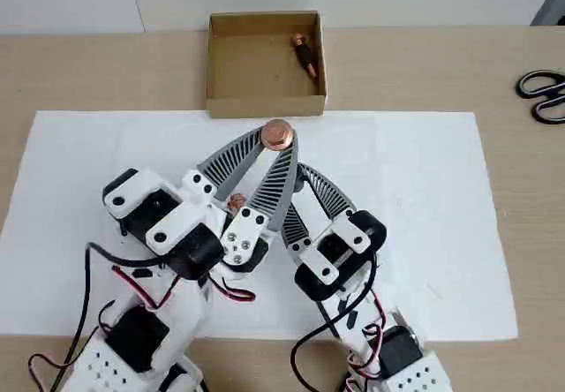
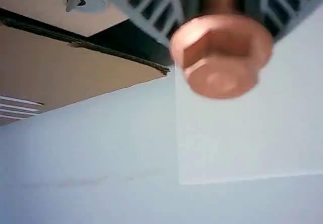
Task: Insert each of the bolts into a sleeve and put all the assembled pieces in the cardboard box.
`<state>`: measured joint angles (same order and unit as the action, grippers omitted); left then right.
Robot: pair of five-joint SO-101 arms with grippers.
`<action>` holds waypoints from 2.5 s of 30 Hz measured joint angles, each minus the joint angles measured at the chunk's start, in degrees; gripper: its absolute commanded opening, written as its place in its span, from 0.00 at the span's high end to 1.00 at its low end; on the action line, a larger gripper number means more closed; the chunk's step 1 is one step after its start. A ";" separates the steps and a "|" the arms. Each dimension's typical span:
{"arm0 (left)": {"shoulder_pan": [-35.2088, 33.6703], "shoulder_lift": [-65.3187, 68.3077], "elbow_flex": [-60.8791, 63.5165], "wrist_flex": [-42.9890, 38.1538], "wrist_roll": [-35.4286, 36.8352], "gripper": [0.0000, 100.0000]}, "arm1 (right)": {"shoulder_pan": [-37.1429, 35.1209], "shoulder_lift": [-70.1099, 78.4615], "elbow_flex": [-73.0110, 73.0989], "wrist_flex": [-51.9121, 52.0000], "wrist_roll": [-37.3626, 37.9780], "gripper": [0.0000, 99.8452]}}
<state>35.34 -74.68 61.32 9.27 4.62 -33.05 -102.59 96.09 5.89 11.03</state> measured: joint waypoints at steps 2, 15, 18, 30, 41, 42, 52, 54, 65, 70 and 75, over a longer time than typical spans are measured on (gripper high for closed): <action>0.00 0.00 0.00 0.53 0.00 0.99 | -0.26 0.00 0.00 0.00 0.00 1.00; 0.00 0.00 0.00 8.09 0.00 0.99 | -0.18 0.00 0.00 0.00 0.00 1.00; 0.00 0.00 0.26 8.09 0.00 0.99 | -0.18 0.00 0.00 0.00 0.00 1.00; -1.93 0.00 1.14 16.70 0.00 0.79 | -0.18 0.00 0.00 0.00 4.57 1.00; -2.11 0.00 1.14 19.69 0.00 0.75 | -0.26 0.00 0.00 0.00 5.71 1.00; -2.11 0.00 0.97 19.69 -0.70 0.75 | -0.26 0.00 0.00 0.00 5.71 1.00; -9.76 -0.18 -1.58 19.69 -8.97 0.75 | -0.26 0.09 0.09 2.73 5.89 1.00; -9.85 -0.18 -1.85 19.69 -8.97 0.75 | -0.18 0.00 0.09 3.08 5.89 1.00; -28.13 -0.62 -6.42 20.04 -9.32 0.99 | 12.22 0.00 -2.29 10.90 5.89 1.00; -31.03 -0.62 -3.96 22.24 -8.09 0.99 | 15.12 0.00 -5.71 19.34 5.89 1.00; -34.64 -0.62 1.32 21.54 -5.45 0.99 | 17.93 5.54 -12.92 20.04 5.89 1.00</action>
<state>0.70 -75.30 62.64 30.81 -0.84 -15.12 -97.05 83.16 25.93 16.92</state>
